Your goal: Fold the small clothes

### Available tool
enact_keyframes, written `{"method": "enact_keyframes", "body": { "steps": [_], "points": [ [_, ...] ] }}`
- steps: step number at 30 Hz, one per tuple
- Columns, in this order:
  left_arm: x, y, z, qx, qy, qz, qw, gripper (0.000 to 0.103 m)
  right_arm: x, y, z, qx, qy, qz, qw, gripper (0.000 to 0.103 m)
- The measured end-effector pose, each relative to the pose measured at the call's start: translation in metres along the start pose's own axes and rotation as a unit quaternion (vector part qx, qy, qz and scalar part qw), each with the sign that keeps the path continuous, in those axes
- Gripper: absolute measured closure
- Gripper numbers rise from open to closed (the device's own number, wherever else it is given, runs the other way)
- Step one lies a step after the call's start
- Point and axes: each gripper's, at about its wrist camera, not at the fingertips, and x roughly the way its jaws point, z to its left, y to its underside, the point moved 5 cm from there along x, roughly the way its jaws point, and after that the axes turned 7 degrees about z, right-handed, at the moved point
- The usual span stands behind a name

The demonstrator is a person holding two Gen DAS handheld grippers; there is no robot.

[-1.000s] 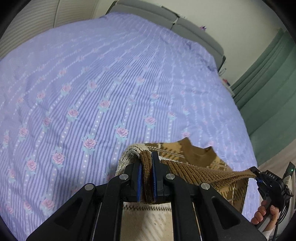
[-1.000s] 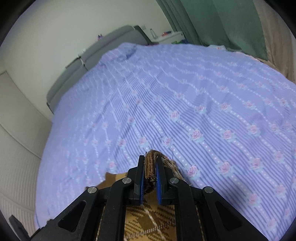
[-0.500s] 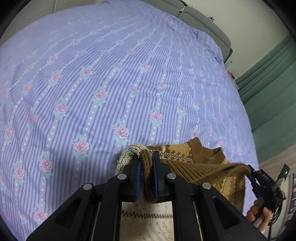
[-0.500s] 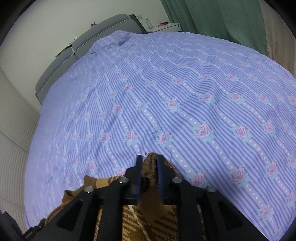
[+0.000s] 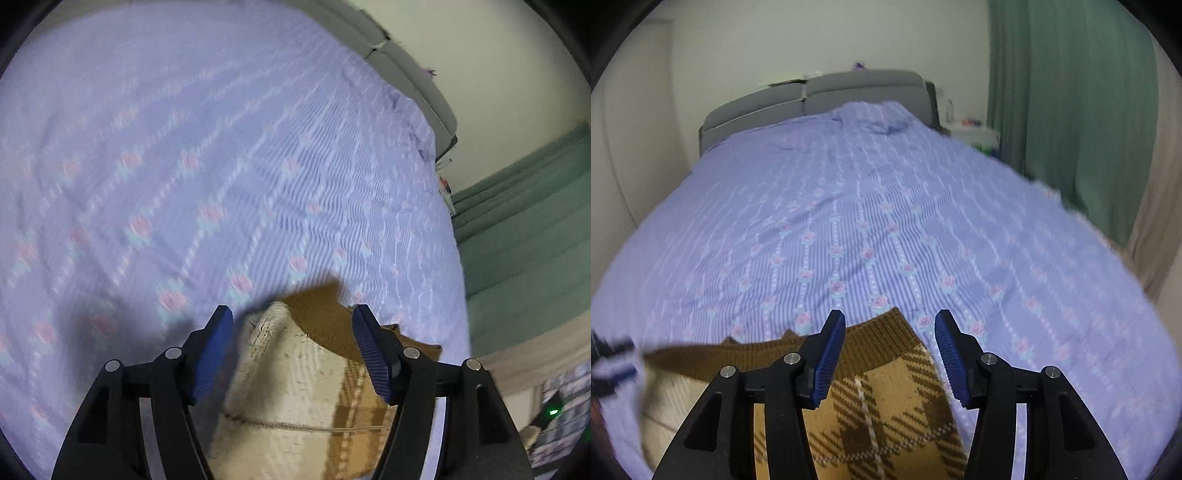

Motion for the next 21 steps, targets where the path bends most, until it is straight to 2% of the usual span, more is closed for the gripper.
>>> {"method": "enact_keyframes", "body": {
  "steps": [2, 4, 6, 9, 11, 13, 18, 21],
  "points": [
    [-0.008, 0.003, -0.002, 0.037, -0.014, -0.005, 0.9992, 0.037, -0.011, 0.003, 0.004, -0.015, -0.001, -0.012, 1.000, 0.051],
    [-0.012, 0.013, -0.007, 0.103, -0.028, -0.004, 0.9942, 0.037, -0.018, 0.009, 0.003, -0.016, -0.005, -0.015, 1.000, 0.044],
    [-0.011, 0.026, -0.010, 0.161, -0.045, -0.002, 0.9860, 0.037, -0.023, 0.016, -0.002, -0.012, -0.003, -0.019, 1.000, 0.044],
    [-0.001, 0.044, -0.011, 0.226, -0.105, -0.016, 0.9683, 0.037, -0.023, 0.029, -0.017, -0.003, 0.008, -0.021, 1.000, 0.044],
    [0.011, 0.050, -0.010, 0.239, -0.133, -0.014, 0.9617, 0.037, -0.014, 0.037, -0.029, 0.007, 0.013, -0.012, 1.000, 0.044],
    [0.018, 0.048, -0.010, 0.239, -0.136, -0.012, 0.9613, 0.037, 0.003, 0.043, -0.040, 0.019, 0.011, 0.011, 1.000, 0.044],
    [0.046, 0.035, -0.013, 0.218, -0.125, 0.026, 0.9675, 0.037, 0.052, 0.051, -0.051, 0.047, -0.025, 0.073, 0.996, 0.044],
    [0.056, 0.031, -0.016, 0.215, -0.125, 0.038, 0.9678, 0.037, 0.081, 0.050, -0.051, 0.057, -0.034, 0.103, 0.992, 0.045]
  ]
}}
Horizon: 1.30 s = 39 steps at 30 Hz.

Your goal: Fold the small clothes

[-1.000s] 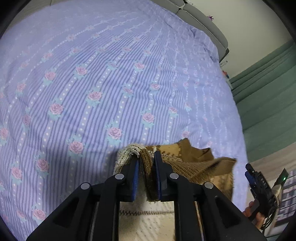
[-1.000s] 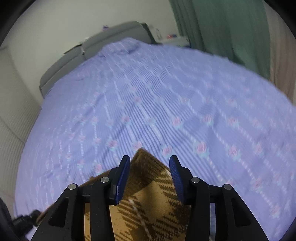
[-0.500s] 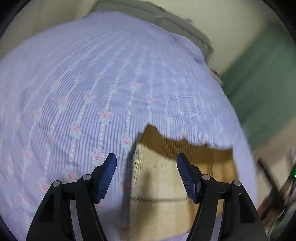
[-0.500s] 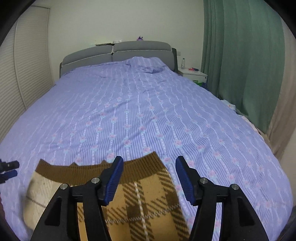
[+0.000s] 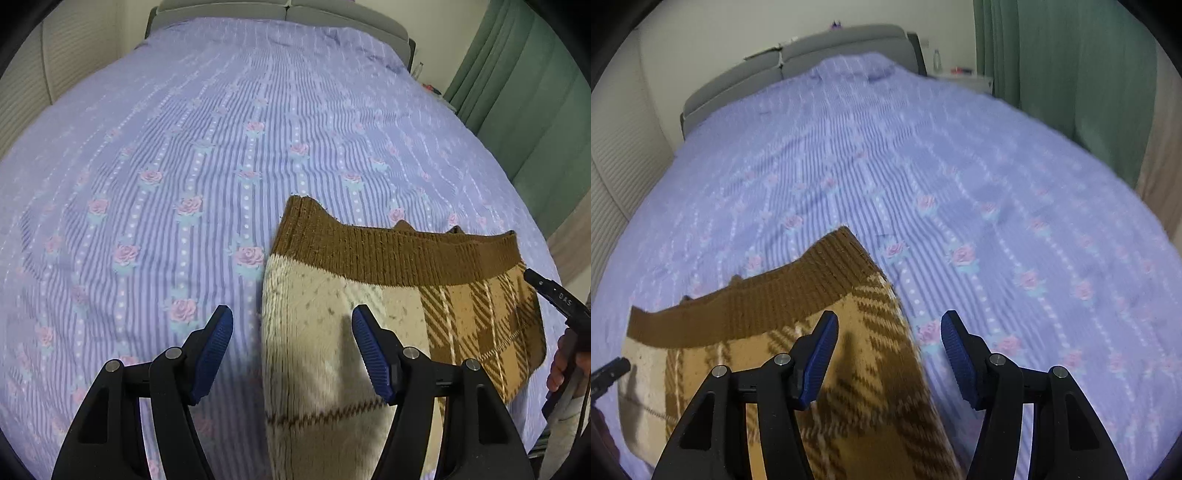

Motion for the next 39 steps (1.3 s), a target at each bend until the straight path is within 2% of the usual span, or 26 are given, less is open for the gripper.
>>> {"method": "enact_keyframes", "body": {
  "steps": [3, 5, 6, 7, 8, 10, 11, 16, 19, 21, 23, 24, 26, 28, 30, 31, 36, 39],
  "points": [
    [0.008, 0.000, -0.002, 0.003, 0.002, 0.012, 0.9999, 0.040, 0.018, -0.007, 0.000, 0.010, -0.013, 0.017, 1.000, 0.047],
    [0.016, 0.001, -0.001, -0.001, 0.012, 0.027, 0.9996, 0.047, 0.027, -0.011, 0.001, 0.000, -0.002, 0.025, 1.000, 0.050],
    [0.019, 0.001, 0.000, -0.004, 0.024, 0.035, 0.9991, 0.051, 0.031, -0.011, 0.002, -0.001, -0.001, 0.030, 1.000, 0.063],
    [0.021, 0.001, 0.000, -0.010, 0.040, 0.039, 0.9984, 0.061, 0.033, -0.011, 0.004, -0.001, -0.012, 0.035, 0.999, 0.075],
    [0.020, 0.001, 0.001, -0.021, 0.056, 0.041, 0.9974, 0.063, 0.033, -0.010, 0.007, -0.002, -0.013, 0.037, 0.999, 0.077],
    [0.019, 0.000, 0.003, -0.026, 0.065, 0.041, 0.9967, 0.065, 0.028, -0.010, 0.011, -0.016, 0.008, 0.026, 0.999, 0.089],
    [0.017, 0.001, 0.003, -0.021, 0.067, 0.038, 0.9968, 0.066, 0.022, -0.009, 0.012, -0.024, 0.029, 0.010, 0.999, 0.090],
    [0.010, 0.003, 0.004, -0.015, 0.074, 0.025, 0.9969, 0.070, 0.009, -0.006, 0.014, -0.038, 0.067, -0.026, 0.997, 0.091],
    [0.013, 0.002, 0.006, -0.016, 0.069, 0.026, 0.9972, 0.070, 0.007, -0.007, 0.014, -0.038, 0.081, -0.027, 0.996, 0.091],
    [0.022, 0.000, 0.010, -0.024, 0.069, 0.034, 0.9967, 0.066, 0.016, -0.010, 0.010, -0.038, 0.099, -0.019, 0.994, 0.091],
    [0.024, 0.000, 0.013, -0.026, 0.054, 0.038, 0.9975, 0.050, 0.028, -0.009, 0.009, -0.042, 0.108, 0.000, 0.993, 0.091],
    [0.022, 0.000, 0.016, -0.026, 0.047, 0.039, 0.9978, 0.047, 0.030, -0.009, 0.010, -0.045, 0.115, -0.002, 0.992, 0.088],
    [0.015, 0.000, 0.019, -0.025, 0.035, 0.044, 0.9981, 0.043, 0.025, -0.008, 0.014, -0.058, 0.131, -0.005, 0.990, 0.076],
    [0.001, 0.001, 0.021, -0.021, 0.017, 0.036, 0.9990, 0.043, 0.008, -0.008, 0.013, -0.051, 0.150, -0.017, 0.987, 0.045],
    [-0.020, 0.001, 0.021, -0.008, -0.009, 0.012, 0.9999, 0.042, -0.016, -0.007, 0.013, -0.038, 0.148, -0.045, 0.987, 0.042],
    [-0.032, 0.003, 0.021, -0.004, -0.012, -0.001, 0.9999, 0.036, -0.031, -0.006, 0.013, -0.032, 0.143, -0.059, 0.987, 0.041],
    [-0.078, 0.023, 0.029, 0.006, 0.029, -0.029, 0.9991, 0.035, -0.099, 0.019, 0.036, -0.042, 0.102, -0.101, 0.989, 0.029],
    [-0.095, 0.045, 0.037, 0.014, 0.049, -0.041, 0.9979, 0.035, -0.118, 0.042, 0.056, -0.061, 0.063, -0.107, 0.990, 0.029]
  ]
}}
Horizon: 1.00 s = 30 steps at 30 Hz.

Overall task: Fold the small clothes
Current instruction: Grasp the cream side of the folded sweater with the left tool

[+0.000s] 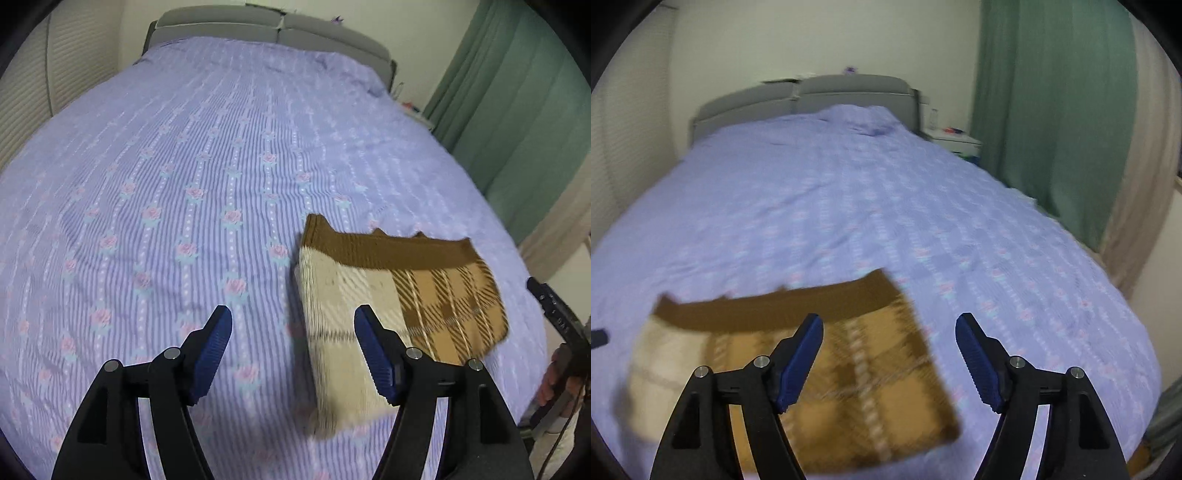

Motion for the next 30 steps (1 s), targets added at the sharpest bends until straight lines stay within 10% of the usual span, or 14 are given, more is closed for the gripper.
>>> {"method": "enact_keyframes", "body": {
  "steps": [9, 20, 30],
  "points": [
    [-0.003, 0.056, 0.013, 0.025, 0.027, 0.011, 0.9993, 0.036, -0.024, 0.067, 0.064, -0.001, -0.054, 0.031, 0.998, 0.029],
    [0.049, 0.042, 0.015, -0.040, 0.258, 0.054, 0.9637, 0.068, -0.026, 0.096, 0.126, -0.039, -0.077, 0.056, 0.995, 0.029],
    [0.092, 0.025, 0.014, -0.051, 0.273, 0.079, 0.9574, 0.067, -0.007, 0.090, 0.153, -0.067, -0.067, 0.067, 0.993, 0.029]
  ]
}}
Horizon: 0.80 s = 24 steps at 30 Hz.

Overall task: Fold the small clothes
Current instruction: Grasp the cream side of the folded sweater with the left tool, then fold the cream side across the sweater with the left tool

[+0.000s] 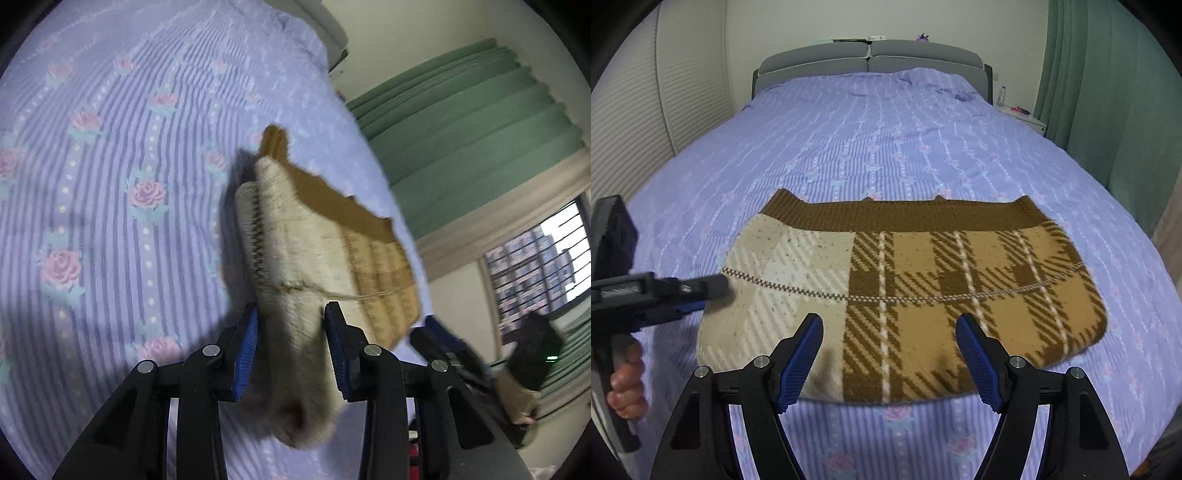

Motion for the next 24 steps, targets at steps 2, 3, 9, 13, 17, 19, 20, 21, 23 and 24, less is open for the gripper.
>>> {"method": "enact_keyframes", "body": {
  "steps": [2, 3, 9, 13, 17, 19, 20, 21, 23, 24],
  "points": [
    [0.008, -0.001, 0.003, -0.001, 0.012, 0.007, 0.9999, 0.067, 0.002, -0.002, 0.003, -0.001, 0.002, 0.000, 1.000, 0.029],
    [0.011, -0.001, 0.007, -0.009, 0.021, 0.009, 0.9997, 0.066, 0.003, -0.003, 0.003, -0.004, 0.002, 0.000, 1.000, 0.029],
    [0.025, 0.000, 0.021, -0.027, 0.049, 0.015, 0.9983, 0.060, 0.010, -0.006, 0.000, -0.011, 0.009, 0.001, 1.000, 0.029],
    [0.030, -0.004, 0.021, -0.025, 0.041, 0.015, 0.9987, 0.060, 0.016, -0.007, -0.009, 0.000, 0.011, 0.004, 1.000, 0.029],
    [0.038, -0.010, 0.013, -0.031, 0.032, 0.005, 0.9990, 0.060, 0.020, -0.005, -0.020, 0.018, 0.003, 0.009, 1.000, 0.029],
    [0.040, -0.012, 0.010, -0.036, 0.030, -0.001, 0.9989, 0.062, 0.021, -0.004, -0.026, 0.025, 0.003, 0.011, 1.000, 0.029],
    [0.042, -0.012, 0.010, -0.038, 0.028, -0.002, 0.9989, 0.063, 0.021, -0.003, -0.029, 0.028, 0.003, 0.012, 1.000, 0.029],
    [0.041, -0.012, 0.010, -0.042, 0.026, -0.003, 0.9988, 0.065, 0.022, -0.002, -0.032, 0.032, 0.003, 0.013, 0.999, 0.029],
    [0.041, -0.010, 0.008, -0.051, 0.022, -0.003, 0.9984, 0.071, 0.021, -0.001, -0.039, 0.041, 0.000, 0.013, 0.999, 0.029],
    [0.040, -0.010, 0.006, -0.059, 0.021, -0.003, 0.9980, 0.073, 0.020, 0.000, -0.041, 0.045, -0.001, 0.012, 0.999, 0.029]
  ]
}}
